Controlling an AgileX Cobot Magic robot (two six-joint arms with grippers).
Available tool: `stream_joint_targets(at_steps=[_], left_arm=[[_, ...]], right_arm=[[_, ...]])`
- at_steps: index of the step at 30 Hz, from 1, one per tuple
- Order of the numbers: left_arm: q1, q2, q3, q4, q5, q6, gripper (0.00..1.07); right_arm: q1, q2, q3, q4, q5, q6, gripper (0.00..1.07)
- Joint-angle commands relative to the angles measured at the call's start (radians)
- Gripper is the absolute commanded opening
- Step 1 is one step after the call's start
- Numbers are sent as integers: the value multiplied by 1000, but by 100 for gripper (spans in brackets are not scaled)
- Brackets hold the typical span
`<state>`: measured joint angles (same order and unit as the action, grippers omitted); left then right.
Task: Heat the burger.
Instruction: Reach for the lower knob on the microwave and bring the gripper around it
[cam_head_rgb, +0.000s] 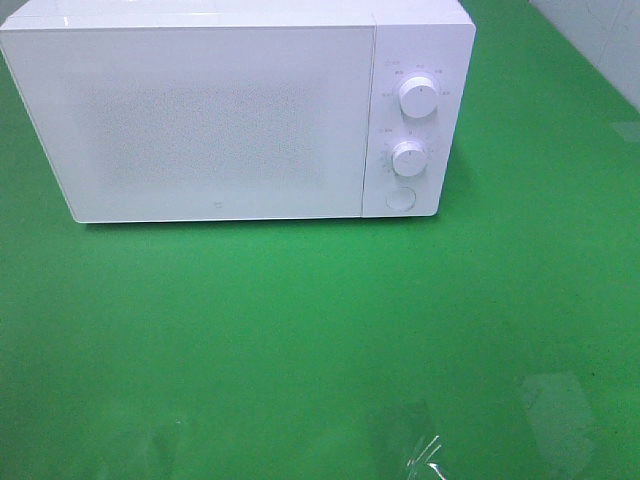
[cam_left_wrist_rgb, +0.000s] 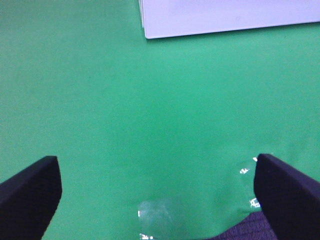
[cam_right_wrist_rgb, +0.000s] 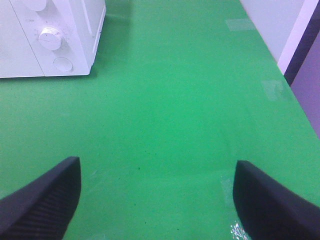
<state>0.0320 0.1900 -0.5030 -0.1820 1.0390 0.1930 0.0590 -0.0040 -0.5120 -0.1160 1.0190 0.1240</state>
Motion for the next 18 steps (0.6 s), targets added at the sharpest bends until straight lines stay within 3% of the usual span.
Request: stream_joint_targets(at_steps=[1, 18], left_arm=[[3, -69, 3, -19, -8, -9, 103], [3, -224, 4, -19, -9, -9, 103]], right_arm=[[-6, -26, 2, -2, -13, 2, 74], [-6, -26, 2, -2, -13, 2, 74]])
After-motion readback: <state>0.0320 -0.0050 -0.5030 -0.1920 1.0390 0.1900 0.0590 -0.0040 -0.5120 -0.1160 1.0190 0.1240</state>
